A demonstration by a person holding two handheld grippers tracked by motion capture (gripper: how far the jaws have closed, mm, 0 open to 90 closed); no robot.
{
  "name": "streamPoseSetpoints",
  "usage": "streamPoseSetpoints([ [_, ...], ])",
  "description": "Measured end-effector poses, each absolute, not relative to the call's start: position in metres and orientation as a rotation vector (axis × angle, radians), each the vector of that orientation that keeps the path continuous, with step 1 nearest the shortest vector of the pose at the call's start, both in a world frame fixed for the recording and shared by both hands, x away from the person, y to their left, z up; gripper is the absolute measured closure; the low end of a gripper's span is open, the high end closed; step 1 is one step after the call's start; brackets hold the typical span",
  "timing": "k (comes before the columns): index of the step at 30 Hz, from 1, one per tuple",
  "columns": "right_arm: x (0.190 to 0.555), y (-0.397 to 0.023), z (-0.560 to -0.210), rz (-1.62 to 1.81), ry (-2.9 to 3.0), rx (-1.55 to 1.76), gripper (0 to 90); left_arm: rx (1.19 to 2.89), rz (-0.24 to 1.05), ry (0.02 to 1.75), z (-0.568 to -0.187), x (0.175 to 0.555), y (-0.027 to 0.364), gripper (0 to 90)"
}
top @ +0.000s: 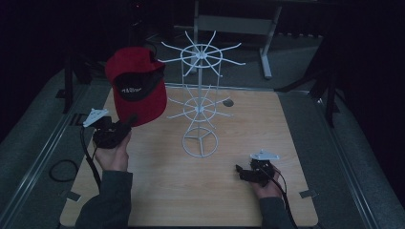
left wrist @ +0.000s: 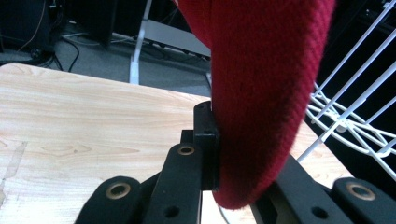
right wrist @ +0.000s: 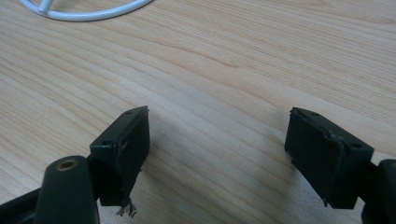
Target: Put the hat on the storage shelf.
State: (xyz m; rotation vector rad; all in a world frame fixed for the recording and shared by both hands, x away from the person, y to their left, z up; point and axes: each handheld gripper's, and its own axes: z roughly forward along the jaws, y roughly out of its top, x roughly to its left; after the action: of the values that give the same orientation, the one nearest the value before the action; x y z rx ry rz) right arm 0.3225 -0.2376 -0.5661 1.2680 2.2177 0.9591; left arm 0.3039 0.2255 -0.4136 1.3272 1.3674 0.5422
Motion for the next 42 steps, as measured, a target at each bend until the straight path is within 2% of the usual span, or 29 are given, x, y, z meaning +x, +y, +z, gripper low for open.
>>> streamPoseSetpoints([
  [42,0.323,-0.238,-0.566,0.96,2.219,1.267,22.0,1.315,0.575,1.293,-0.389,0.301,0.219,85.9],
])
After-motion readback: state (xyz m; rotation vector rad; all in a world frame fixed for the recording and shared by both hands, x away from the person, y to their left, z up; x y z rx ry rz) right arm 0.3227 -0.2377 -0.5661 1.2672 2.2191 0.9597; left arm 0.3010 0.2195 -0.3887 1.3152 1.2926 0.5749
